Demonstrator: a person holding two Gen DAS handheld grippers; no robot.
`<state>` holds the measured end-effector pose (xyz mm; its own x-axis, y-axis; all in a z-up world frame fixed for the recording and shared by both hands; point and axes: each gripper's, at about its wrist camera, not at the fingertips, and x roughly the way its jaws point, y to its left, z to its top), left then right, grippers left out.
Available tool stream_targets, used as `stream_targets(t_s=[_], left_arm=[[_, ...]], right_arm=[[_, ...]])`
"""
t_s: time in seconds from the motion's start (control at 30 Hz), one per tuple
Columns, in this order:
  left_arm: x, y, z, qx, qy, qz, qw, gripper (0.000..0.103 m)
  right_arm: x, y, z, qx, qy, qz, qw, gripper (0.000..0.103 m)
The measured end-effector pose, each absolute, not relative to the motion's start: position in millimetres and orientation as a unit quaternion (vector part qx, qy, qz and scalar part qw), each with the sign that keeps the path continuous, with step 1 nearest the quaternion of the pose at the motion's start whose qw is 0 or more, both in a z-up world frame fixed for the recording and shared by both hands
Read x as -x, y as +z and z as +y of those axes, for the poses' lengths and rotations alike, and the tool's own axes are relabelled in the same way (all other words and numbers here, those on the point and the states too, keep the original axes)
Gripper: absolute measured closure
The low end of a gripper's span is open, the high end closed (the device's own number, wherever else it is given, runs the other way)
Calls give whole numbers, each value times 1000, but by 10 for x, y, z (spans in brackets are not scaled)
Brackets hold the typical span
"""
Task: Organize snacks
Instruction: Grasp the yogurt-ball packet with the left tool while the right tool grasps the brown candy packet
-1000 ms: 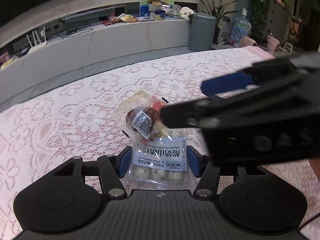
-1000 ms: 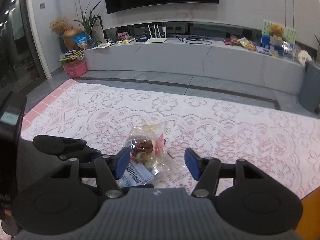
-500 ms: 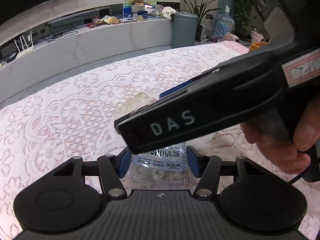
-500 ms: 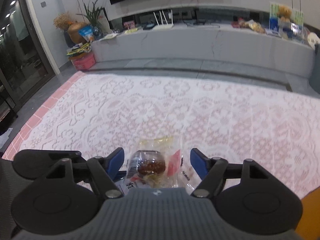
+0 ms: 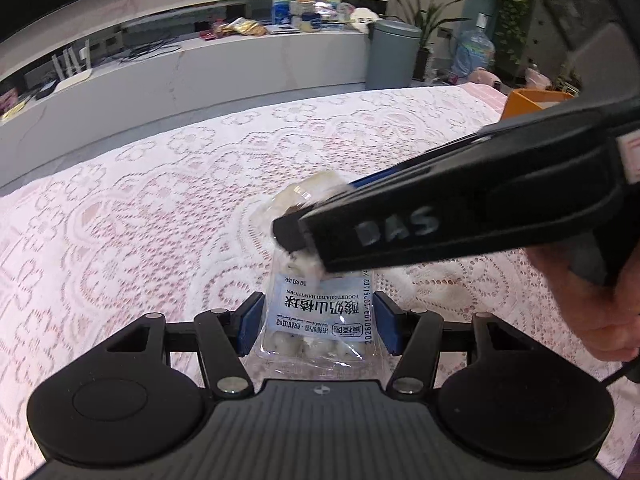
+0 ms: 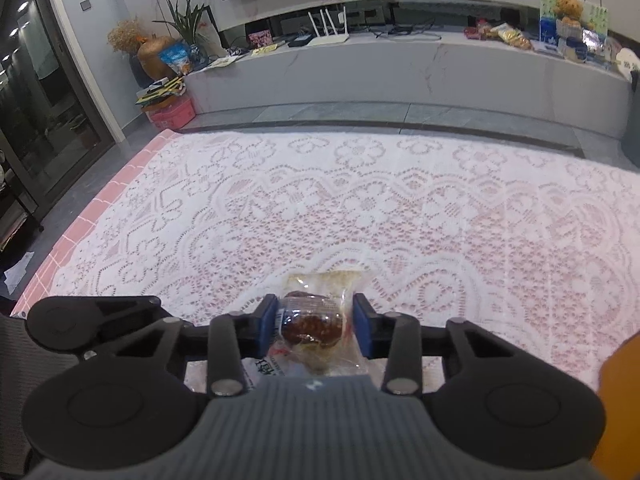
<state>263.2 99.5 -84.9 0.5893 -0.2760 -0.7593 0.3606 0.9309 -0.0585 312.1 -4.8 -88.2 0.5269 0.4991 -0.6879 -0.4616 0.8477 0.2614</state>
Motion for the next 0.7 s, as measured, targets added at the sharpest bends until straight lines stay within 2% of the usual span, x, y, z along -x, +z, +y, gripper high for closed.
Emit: stream_targets(t_s=[0.7], left_arm=[[-1677,-21,987,-4,-104,377,920,37]], right_arm=[[-2090,27,-643,2,241,370,897,65]])
